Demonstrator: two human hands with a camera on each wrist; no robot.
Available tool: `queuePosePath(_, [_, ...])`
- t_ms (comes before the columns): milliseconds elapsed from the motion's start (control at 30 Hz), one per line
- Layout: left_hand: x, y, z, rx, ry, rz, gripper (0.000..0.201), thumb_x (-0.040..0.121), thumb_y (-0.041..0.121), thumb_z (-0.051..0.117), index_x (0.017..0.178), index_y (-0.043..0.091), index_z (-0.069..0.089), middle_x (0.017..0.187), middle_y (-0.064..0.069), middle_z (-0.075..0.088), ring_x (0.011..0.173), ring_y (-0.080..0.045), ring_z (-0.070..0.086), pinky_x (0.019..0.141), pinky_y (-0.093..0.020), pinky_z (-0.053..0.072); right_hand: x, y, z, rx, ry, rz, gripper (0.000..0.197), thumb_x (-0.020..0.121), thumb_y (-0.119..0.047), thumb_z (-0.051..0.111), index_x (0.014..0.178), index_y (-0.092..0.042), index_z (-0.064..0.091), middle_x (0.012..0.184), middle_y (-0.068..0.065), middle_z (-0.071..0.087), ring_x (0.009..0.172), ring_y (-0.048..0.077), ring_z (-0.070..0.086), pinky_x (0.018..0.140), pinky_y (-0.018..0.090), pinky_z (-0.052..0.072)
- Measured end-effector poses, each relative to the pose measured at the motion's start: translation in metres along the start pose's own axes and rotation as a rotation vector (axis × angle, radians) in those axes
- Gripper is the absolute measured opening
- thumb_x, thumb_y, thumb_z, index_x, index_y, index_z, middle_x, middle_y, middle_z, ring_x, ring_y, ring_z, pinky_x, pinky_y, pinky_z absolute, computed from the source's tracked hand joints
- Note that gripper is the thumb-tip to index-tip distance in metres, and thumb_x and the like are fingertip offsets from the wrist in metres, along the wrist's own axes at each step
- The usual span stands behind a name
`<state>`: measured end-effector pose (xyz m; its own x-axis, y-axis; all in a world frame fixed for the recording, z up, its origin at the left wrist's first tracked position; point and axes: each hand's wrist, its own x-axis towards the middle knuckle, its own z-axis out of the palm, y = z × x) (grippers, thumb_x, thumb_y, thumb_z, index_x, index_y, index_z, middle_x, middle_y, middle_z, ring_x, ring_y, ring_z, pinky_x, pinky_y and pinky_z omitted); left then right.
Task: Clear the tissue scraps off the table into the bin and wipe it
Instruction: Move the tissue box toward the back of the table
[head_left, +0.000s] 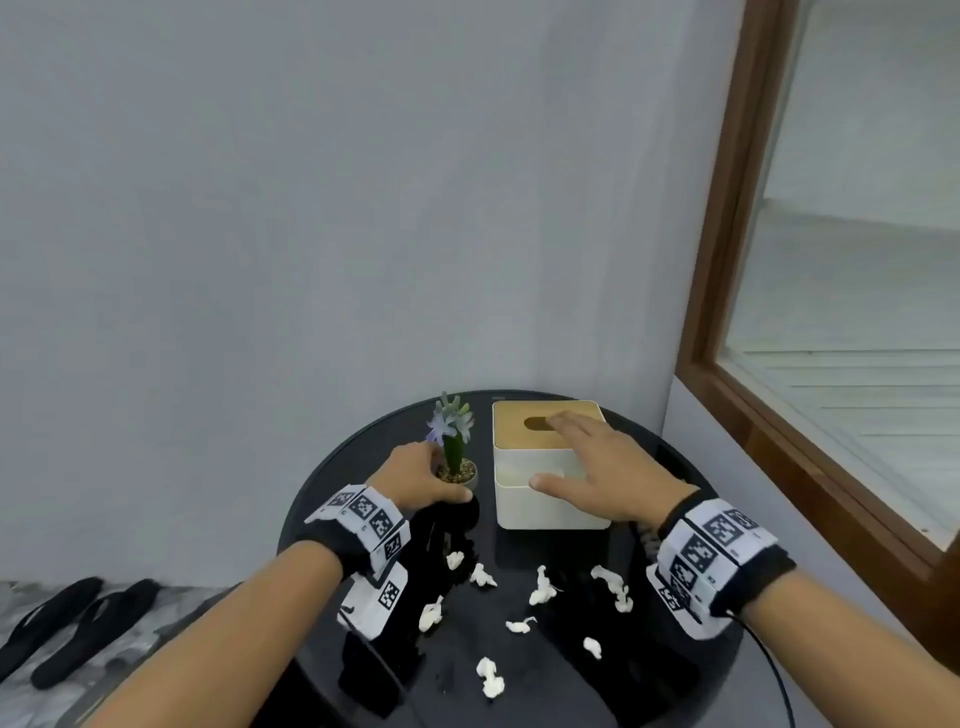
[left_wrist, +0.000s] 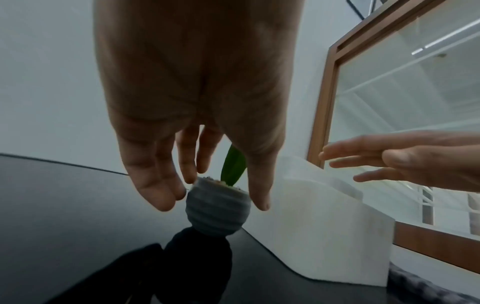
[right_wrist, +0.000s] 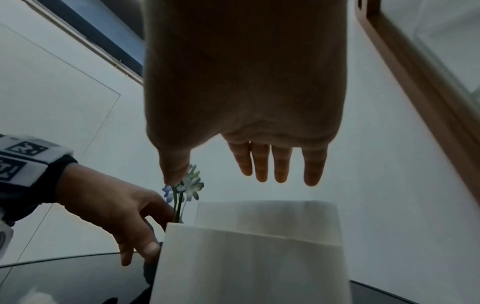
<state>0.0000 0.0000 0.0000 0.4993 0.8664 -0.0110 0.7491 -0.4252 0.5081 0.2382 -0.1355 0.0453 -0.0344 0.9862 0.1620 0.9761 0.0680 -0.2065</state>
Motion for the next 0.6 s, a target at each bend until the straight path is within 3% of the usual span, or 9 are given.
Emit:
queuePosePath(67, [0.006, 0.002, 0.002, -0.011, -0.019, -0.021, 0.049, 0.07, 0.052, 0.078, 0.105, 0.02, 0.067, 0.1, 0.006, 0.069, 0.086, -0.004, 0.062, 0.066, -0.013, 0.041, 0.012, 0.0, 0.003, -0.013, -0.003, -0.029, 0.087, 0.08, -0.075, 0.042, 0.148, -0.023, 0.026, 0.157, -0.004, 0.028, 0.141, 0.016, 0.028, 0.114, 0.04, 0.028])
queuePosePath(200, [0.014, -0.002, 0.01, -0.025, -0.015, -0.063, 0.047, 0.066, 0.055, 0.079, 0.098, 0.022, 0.068, 0.092, 0.009, 0.068, 0.08, 0.001, 0.059, 0.062, -0.011, 0.039, 0.031, -0.005, 0.015, -0.016, -0.07, -0.037, 0.089, 0.081, -0.073, 0.042, 0.15, -0.02, 0.022, 0.159, -0.001, 0.023, 0.144, 0.017, 0.023, 0.117, 0.041, 0.022])
queuePosePath(300, [0.018, -0.008, 0.013, -0.049, 0.011, -0.077, 0.053, 0.062, 0.057, 0.08, 0.102, 0.025, 0.067, 0.096, 0.01, 0.068, 0.086, -0.002, 0.06, 0.068, -0.013, 0.041, 0.038, -0.003, 0.021, -0.015, -0.111, -0.041, 0.09, 0.082, -0.074, 0.039, 0.151, -0.021, 0.019, 0.16, -0.002, 0.019, 0.145, 0.016, 0.019, 0.118, 0.042, 0.018])
queuePosePath(433, [0.021, -0.012, 0.011, -0.082, 0.045, -0.108, 0.062, 0.059, 0.053, 0.083, 0.11, 0.023, 0.064, 0.102, 0.009, 0.063, 0.1, -0.011, 0.06, 0.085, -0.023, 0.046, 0.041, 0.0, 0.032, -0.046, -0.119, -0.081, 0.084, 0.085, -0.071, 0.036, 0.151, -0.023, 0.019, 0.16, -0.005, 0.017, 0.146, 0.012, 0.015, 0.12, 0.043, 0.009])
queuePosePath(600, [0.036, -0.017, 0.002, -0.142, 0.09, -0.113, 0.052, 0.058, 0.052, 0.084, 0.1, 0.029, 0.064, 0.098, 0.011, 0.066, 0.094, -0.006, 0.06, 0.078, -0.019, 0.042, 0.043, 0.006, 0.037, -0.043, -0.104, -0.119, 0.093, 0.076, -0.078, 0.021, 0.152, -0.024, 0.016, 0.161, -0.007, 0.013, 0.147, 0.011, 0.011, 0.12, 0.04, 0.005])
